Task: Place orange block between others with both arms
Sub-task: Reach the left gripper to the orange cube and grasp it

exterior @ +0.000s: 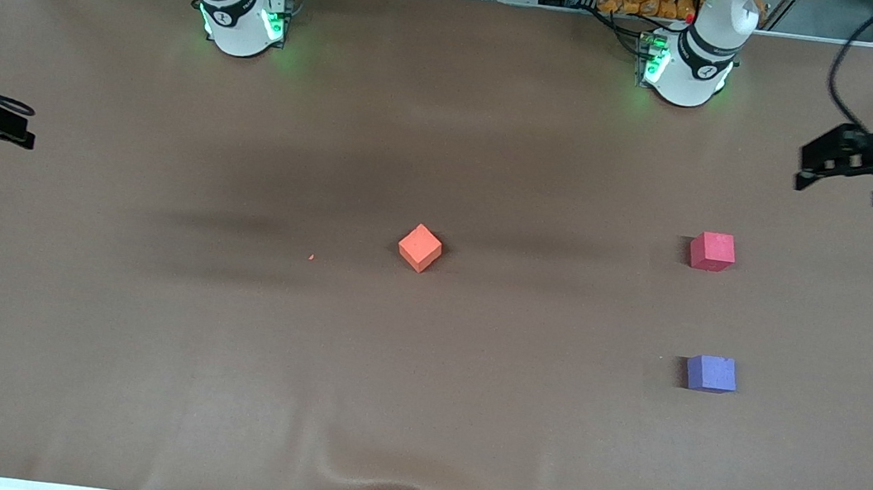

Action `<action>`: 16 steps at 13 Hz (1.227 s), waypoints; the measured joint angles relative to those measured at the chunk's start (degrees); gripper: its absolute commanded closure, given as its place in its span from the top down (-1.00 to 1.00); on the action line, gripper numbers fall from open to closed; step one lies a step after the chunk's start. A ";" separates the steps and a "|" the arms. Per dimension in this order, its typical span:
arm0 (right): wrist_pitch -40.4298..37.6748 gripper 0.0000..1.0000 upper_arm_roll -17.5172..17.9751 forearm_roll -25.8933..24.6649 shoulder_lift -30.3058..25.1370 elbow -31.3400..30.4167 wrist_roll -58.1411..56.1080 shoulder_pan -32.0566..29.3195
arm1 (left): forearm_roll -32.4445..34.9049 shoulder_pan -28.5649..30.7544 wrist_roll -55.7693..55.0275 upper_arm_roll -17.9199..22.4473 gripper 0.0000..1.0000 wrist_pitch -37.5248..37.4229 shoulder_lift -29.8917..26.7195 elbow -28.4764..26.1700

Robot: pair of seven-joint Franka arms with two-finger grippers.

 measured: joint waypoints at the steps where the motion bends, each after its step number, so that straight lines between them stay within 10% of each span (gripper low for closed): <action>1: 0.00 1.00 -0.51 0.00 0.00 0.00 0.00 0.00 | 0.00 -0.57 -2.45 -2.17 1.00 0.09 1.74 -0.21; 9: -0.02 1.00 -0.53 0.05 0.11 0.03 0.00 0.64 | 0.04 -18.63 -28.86 -5.81 1.00 10.45 21.10 2.65; 16: -0.01 1.00 -0.50 0.15 0.17 0.11 1.94 3.10 | 10.22 -30.20 -30.65 -5.61 1.00 26.98 34.84 3.93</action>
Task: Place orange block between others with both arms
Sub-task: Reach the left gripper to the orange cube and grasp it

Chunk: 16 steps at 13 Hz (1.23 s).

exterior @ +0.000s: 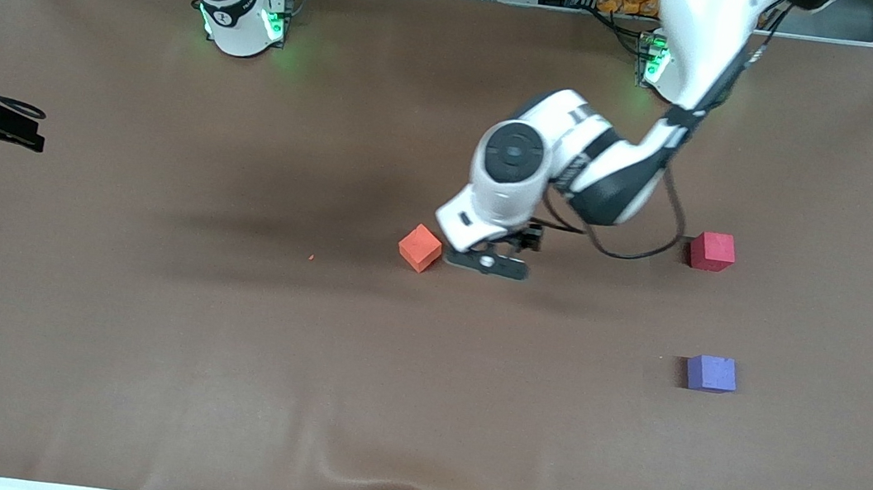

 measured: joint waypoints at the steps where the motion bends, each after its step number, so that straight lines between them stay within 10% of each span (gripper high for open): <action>1: 0.00 1.00 0.00 0.00 0.00 0.00 0.06 0.03 | 0.67 -1.84 -0.07 0.09 1.00 1.30 1.10 0.26; 16: 0.01 1.00 -0.18 1.01 -0.01 0.63 0.08 0.01 | 7.97 -16.06 -9.17 8.77 1.00 23.48 11.66 1.02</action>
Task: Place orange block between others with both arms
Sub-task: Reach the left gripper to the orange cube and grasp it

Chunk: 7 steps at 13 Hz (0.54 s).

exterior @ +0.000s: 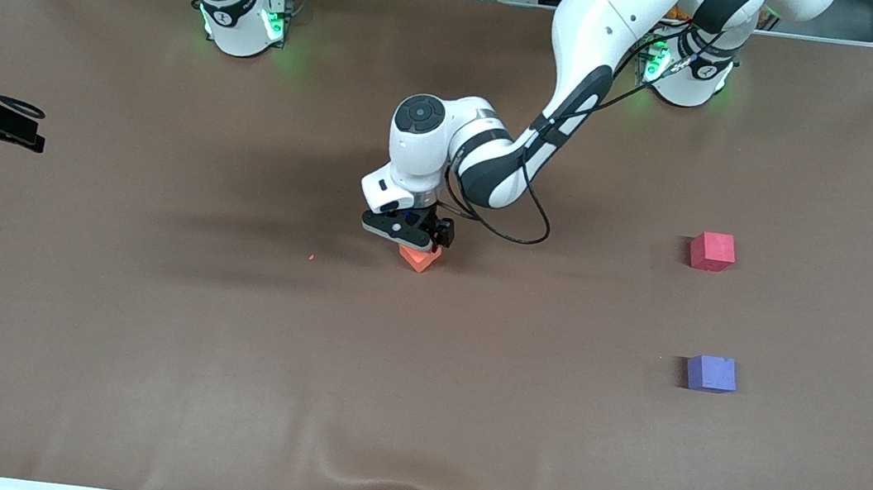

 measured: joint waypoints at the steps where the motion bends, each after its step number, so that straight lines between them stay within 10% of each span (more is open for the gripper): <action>1: 0.00 1.00 0.00 0.01 0.00 0.00 0.00 0.00 | 0.00 0.00 0.00 0.08 1.00 0.00 0.10 0.00; 7: 0.00 1.00 0.00 0.02 0.00 0.03 0.00 0.00 | 0.01 0.01 -0.01 0.34 1.00 0.14 1.90 0.06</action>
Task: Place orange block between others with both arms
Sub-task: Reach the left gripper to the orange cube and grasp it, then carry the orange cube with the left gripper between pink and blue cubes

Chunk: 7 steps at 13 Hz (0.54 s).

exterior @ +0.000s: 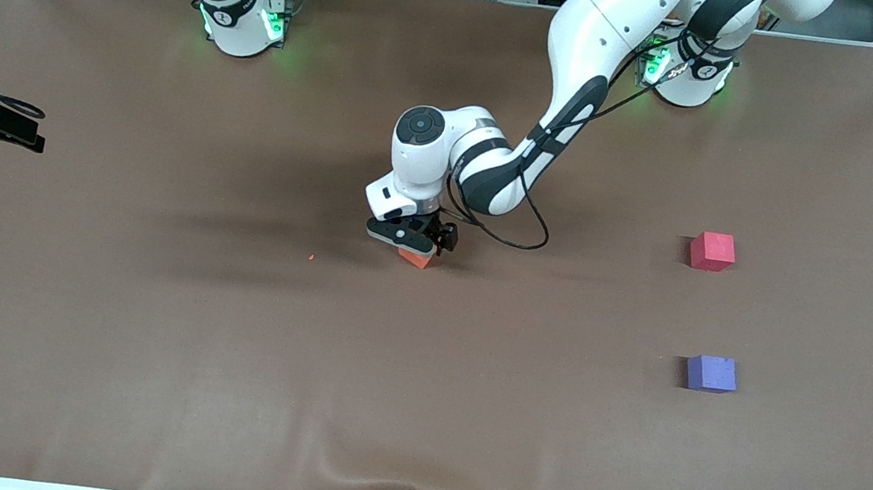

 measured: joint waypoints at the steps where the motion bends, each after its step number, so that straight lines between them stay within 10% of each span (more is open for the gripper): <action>1: 0.00 1.00 0.00 0.00 0.00 0.00 0.00 0.00 | 0.00 0.00 -0.18 0.00 1.00 0.01 0.01 0.04; 3: 0.01 1.00 0.00 0.02 0.00 0.00 0.00 0.00 | 0.01 0.00 -0.77 0.00 1.00 0.02 0.01 0.08; 5: 0.02 1.00 0.00 0.03 0.00 0.01 0.00 0.00 | 0.03 0.00 -1.86 0.01 -0.99 0.02 0.01 0.14; 7: 0.02 1.00 0.00 0.03 0.00 0.01 0.00 0.00 | 0.13 0.00 -4.67 0.01 -1.00 0.02 0.01 0.18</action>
